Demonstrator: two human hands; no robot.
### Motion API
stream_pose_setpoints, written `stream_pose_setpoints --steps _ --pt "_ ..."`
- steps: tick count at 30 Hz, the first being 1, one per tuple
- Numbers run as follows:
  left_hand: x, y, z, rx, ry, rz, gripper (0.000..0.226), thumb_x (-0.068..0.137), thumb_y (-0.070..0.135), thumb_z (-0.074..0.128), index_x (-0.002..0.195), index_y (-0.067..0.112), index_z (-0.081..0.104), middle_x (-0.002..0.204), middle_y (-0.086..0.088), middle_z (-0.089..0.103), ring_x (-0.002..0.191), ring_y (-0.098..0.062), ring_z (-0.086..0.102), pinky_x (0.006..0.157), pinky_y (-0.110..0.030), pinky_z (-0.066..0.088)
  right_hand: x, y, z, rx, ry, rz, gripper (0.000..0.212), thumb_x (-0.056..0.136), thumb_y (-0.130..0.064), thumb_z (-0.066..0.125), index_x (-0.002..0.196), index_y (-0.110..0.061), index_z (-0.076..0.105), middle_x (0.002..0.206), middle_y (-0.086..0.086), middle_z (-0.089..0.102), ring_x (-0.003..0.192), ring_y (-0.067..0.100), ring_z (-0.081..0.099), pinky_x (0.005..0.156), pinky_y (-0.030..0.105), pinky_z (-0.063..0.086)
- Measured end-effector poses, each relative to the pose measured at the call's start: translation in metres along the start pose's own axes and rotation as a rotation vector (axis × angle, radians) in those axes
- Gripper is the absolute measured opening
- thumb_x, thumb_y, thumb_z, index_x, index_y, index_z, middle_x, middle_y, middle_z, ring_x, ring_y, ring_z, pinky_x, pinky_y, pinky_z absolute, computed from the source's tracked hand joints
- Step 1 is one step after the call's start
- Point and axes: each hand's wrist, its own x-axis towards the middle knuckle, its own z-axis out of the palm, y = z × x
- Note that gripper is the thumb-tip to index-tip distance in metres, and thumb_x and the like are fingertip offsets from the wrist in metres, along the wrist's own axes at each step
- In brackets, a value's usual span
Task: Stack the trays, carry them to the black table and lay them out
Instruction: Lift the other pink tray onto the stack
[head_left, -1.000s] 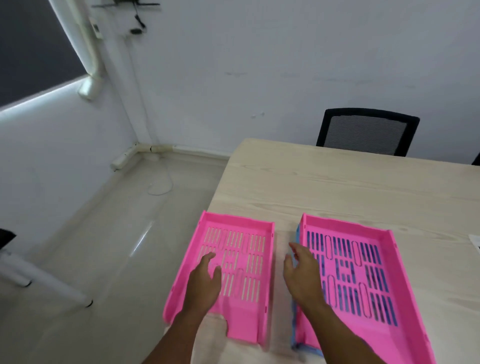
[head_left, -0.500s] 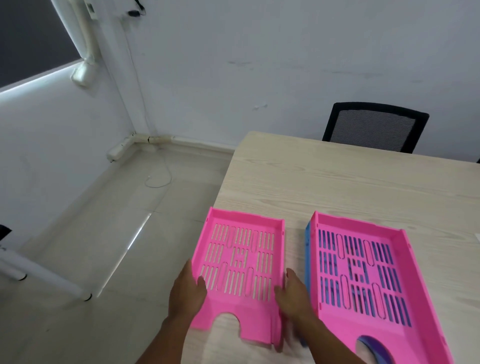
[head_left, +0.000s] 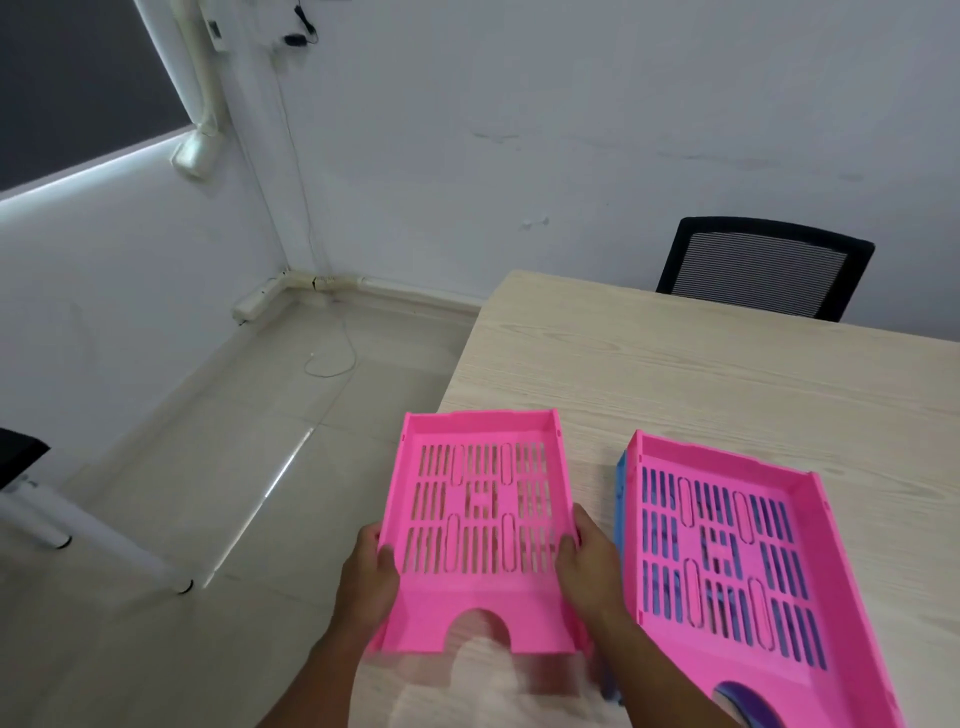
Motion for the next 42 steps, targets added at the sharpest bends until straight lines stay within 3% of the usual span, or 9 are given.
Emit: stream_pose_setpoints --steps 5,9,12,17,21,24,28,31,42 --pt "-0.002 0.018 -0.011 -0.042 0.060 0.071 0.028 0.098 0.004 0.040 0.121 0.007 0.057 0.101 -0.011 0.067 0.094 -0.031 0.064 0.075 -0.036 0.048 0.006 -0.016 -0.011 0.044 0.030 -0.078 0.048 0.096 0.000 0.045 0.141 -0.014 0.054 0.115 0.003 0.073 0.086 0.001 0.067 0.087 0.020 0.056" --pt "-0.008 0.041 -0.008 -0.080 0.062 0.141 0.036 0.096 0.000 0.040 0.125 0.012 0.059 0.102 -0.006 0.069 0.094 -0.028 0.066 0.079 -0.037 0.051 0.010 -0.028 -0.032 0.095 0.050 -0.081 0.049 0.097 0.000 0.046 0.145 -0.010 0.048 0.135 0.006 0.062 0.117 0.019 0.062 0.110 0.040 0.044" --pt "-0.014 0.060 0.004 -0.094 0.036 0.190 0.040 0.096 0.000 0.040 0.130 0.012 0.057 0.105 -0.005 0.068 0.098 -0.027 0.065 0.080 -0.032 0.047 0.013 -0.025 -0.058 0.094 0.091 -0.051 0.051 0.096 0.000 0.048 0.147 -0.009 0.045 0.143 0.006 0.055 0.129 0.024 0.054 0.113 0.046 0.039" --pt "-0.030 0.099 0.040 -0.112 -0.065 0.251 0.043 0.098 0.005 0.039 0.136 0.019 0.053 0.101 0.004 0.065 0.085 -0.003 0.063 0.064 -0.021 0.047 0.006 -0.007 -0.116 0.110 0.168 -0.022 0.046 0.097 0.000 0.047 0.142 -0.010 0.053 0.125 0.014 0.067 0.109 0.031 0.065 0.097 0.051 0.054" --pt "-0.048 0.125 0.075 -0.125 -0.169 0.294 0.040 0.100 0.010 0.039 0.136 0.024 0.052 0.092 0.020 0.064 0.084 0.002 0.063 0.063 -0.022 0.050 -0.005 0.011 -0.167 0.103 0.266 -0.010 0.045 0.096 0.002 0.048 0.138 -0.010 0.056 0.116 0.011 0.071 0.095 0.025 0.066 0.078 0.029 0.055" --pt "-0.065 0.140 0.102 -0.106 -0.225 0.331 0.039 0.101 0.011 0.040 0.135 0.024 0.052 0.092 0.019 0.066 0.081 0.002 0.066 0.063 -0.020 0.051 -0.013 0.028 -0.202 0.095 0.328 0.041 0.047 0.093 0.001 0.052 0.138 -0.012 0.057 0.121 0.008 0.070 0.101 0.023 0.067 0.091 0.037 0.054" --pt "-0.090 0.148 0.131 -0.067 -0.293 0.388 0.037 0.100 0.009 0.041 0.134 0.022 0.053 0.090 0.023 0.064 0.073 0.015 0.064 0.057 -0.006 0.049 -0.028 0.049 -0.240 0.046 0.395 0.100 0.045 0.090 0.003 0.056 0.133 -0.009 0.062 0.119 0.011 0.072 0.111 0.027 0.067 0.092 0.029 0.045" --pt "-0.106 0.147 0.147 -0.029 -0.337 0.404 0.038 0.100 0.012 0.043 0.135 0.023 0.052 0.091 0.022 0.067 0.074 0.007 0.068 0.059 -0.013 0.054 -0.040 0.060 -0.261 0.016 0.364 0.112 0.043 0.091 0.001 0.053 0.127 -0.018 0.068 0.100 0.001 0.074 0.096 0.027 0.070 0.083 0.033 0.051" --pt "-0.131 0.150 0.176 0.003 -0.347 0.400 0.037 0.099 0.012 0.045 0.132 0.025 0.053 0.092 0.018 0.071 0.077 0.001 0.069 0.072 -0.028 0.061 -0.050 0.093 -0.283 0.072 0.332 0.181 0.041 0.097 -0.010 0.052 0.133 -0.026 0.064 0.113 0.002 0.075 0.098 0.026 0.070 0.093 0.048 0.056"
